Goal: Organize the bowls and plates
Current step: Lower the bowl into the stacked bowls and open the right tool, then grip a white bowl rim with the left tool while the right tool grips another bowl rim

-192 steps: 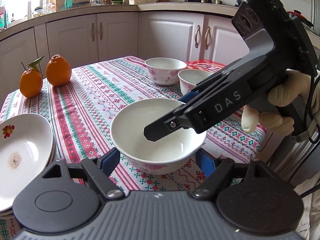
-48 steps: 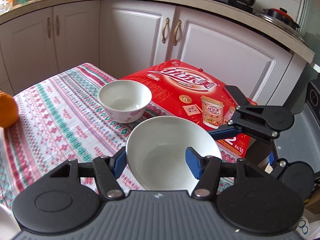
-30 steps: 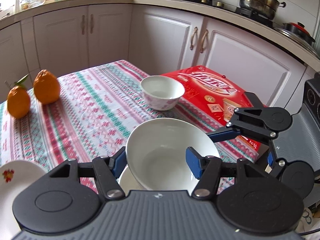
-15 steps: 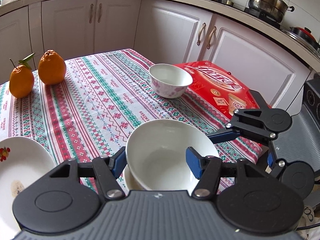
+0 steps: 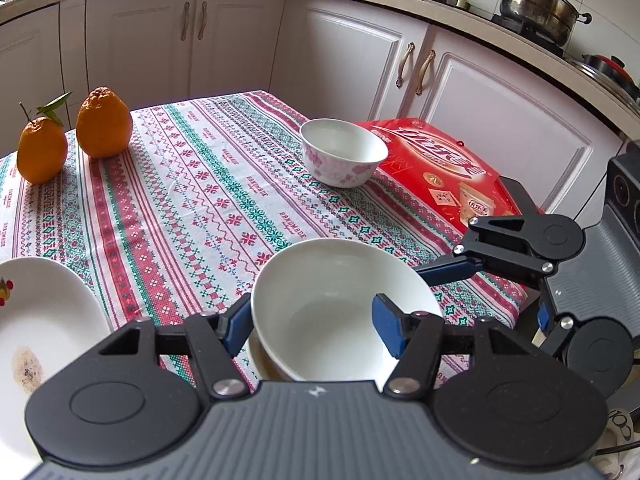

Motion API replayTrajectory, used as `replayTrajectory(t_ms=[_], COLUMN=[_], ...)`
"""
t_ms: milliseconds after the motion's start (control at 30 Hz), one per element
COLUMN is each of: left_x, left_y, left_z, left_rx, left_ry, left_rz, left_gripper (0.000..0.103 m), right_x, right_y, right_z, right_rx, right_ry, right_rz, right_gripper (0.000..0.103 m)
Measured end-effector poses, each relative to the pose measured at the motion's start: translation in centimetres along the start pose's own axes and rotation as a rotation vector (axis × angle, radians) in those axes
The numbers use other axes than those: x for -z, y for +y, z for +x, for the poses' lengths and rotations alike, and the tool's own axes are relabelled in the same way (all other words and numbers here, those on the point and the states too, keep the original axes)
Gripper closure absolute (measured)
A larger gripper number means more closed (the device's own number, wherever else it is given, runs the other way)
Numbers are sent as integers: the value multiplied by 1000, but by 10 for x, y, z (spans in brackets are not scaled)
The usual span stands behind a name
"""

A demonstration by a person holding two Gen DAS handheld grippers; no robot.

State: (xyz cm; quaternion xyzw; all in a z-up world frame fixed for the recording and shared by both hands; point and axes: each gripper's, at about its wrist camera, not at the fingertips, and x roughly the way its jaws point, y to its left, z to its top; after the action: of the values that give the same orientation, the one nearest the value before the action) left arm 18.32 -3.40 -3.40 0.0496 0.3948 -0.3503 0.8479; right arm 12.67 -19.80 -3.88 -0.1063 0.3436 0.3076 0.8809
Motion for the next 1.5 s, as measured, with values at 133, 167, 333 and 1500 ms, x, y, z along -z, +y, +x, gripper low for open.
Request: replayTrajectory(t_ms=[133,167,333,1500], left_x=[-1,-1,-3,-132], left_y=[0,0,0,-13], left_z=[0,0,-3,114], left_rx=[7,7,-9,35], left_ry=[1,1,-10,89], left_rz=[3,3,10,236], left_gripper=[37,34,27,21], right_x=[1,1,3,16], right_y=[-1,-1,-1,-144], right_z=[0,0,-4,-7], right_rx=[-4,-6,-12,321], right_ry=[-2,-2,-25,-66], right_rz=[4,4,5,168], right_gripper=[18,17,7,0])
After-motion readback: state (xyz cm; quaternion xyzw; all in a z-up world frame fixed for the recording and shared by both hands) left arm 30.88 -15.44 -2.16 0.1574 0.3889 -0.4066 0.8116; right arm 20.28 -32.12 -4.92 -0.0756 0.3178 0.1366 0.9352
